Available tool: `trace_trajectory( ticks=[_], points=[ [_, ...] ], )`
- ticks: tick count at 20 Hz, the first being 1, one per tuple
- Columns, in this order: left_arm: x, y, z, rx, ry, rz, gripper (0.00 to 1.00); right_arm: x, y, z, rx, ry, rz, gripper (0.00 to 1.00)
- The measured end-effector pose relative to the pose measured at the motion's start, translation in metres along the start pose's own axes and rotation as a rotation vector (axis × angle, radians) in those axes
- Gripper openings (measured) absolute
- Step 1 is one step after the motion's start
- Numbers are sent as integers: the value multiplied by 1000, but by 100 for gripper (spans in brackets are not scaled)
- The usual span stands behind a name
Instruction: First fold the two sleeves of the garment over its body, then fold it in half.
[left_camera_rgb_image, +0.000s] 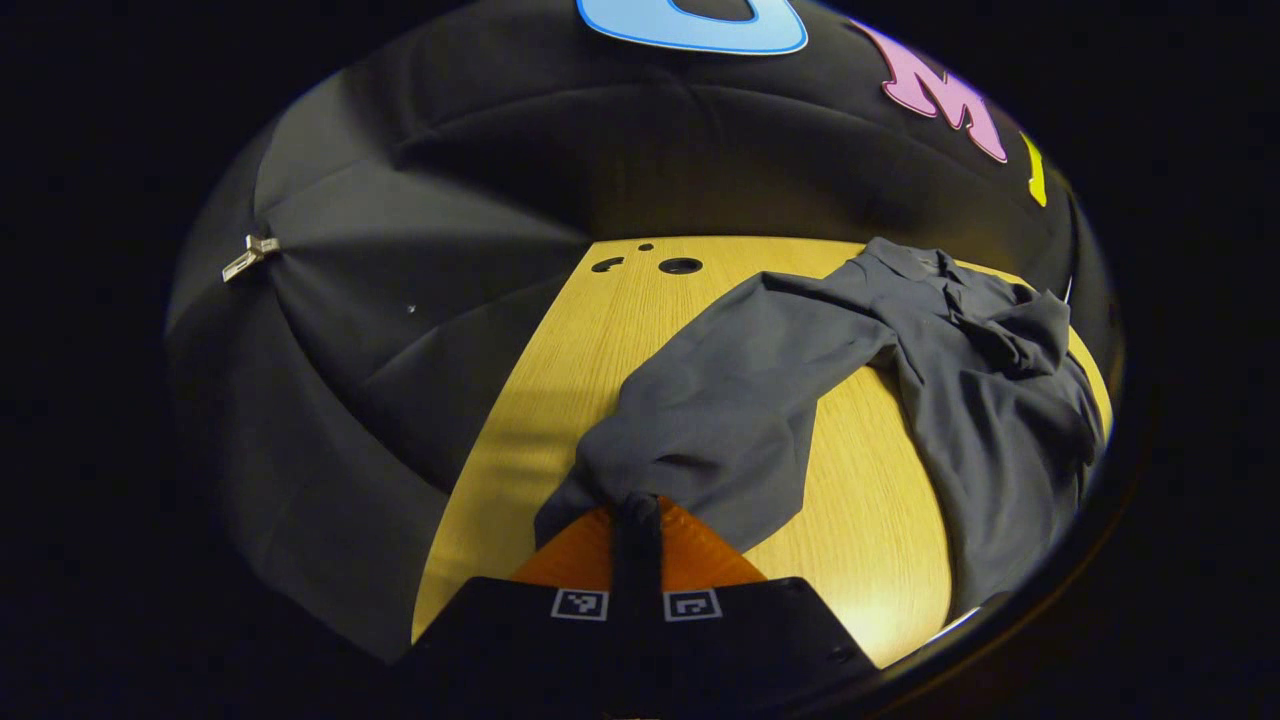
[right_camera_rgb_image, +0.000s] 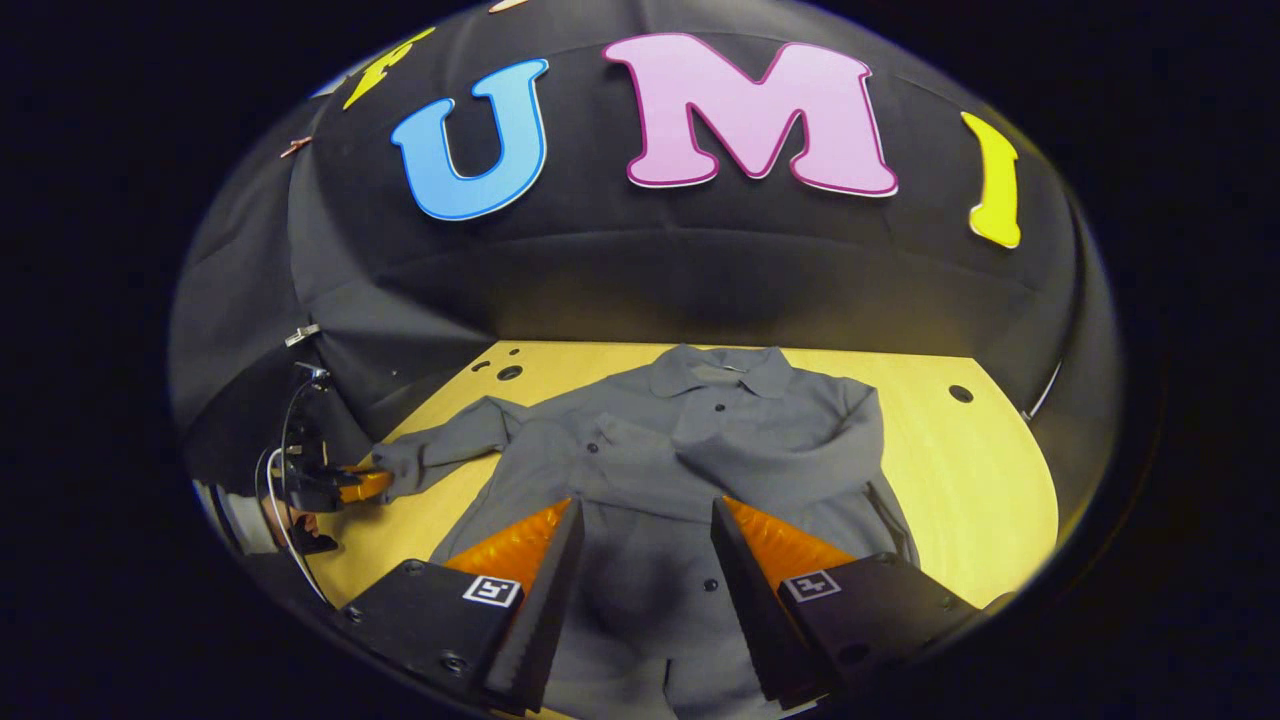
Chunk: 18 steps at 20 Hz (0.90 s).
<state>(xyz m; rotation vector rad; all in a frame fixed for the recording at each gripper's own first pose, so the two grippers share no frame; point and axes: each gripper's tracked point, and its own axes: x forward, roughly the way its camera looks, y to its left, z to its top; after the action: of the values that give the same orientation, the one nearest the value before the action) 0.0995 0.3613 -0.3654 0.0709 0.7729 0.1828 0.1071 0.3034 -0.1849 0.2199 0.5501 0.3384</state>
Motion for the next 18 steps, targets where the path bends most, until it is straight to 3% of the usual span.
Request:
trace_trajectory(
  ticks=[10, 18],
  points=[
    [-46, -34, 26, -35, -44, 2, 6, -31, -50, -11, 39, -32, -62, 80],
    [-90, -88, 96, -98, -181, -45, 5, -46, -83, -10, 56, -51, -49, 81]
  ],
)
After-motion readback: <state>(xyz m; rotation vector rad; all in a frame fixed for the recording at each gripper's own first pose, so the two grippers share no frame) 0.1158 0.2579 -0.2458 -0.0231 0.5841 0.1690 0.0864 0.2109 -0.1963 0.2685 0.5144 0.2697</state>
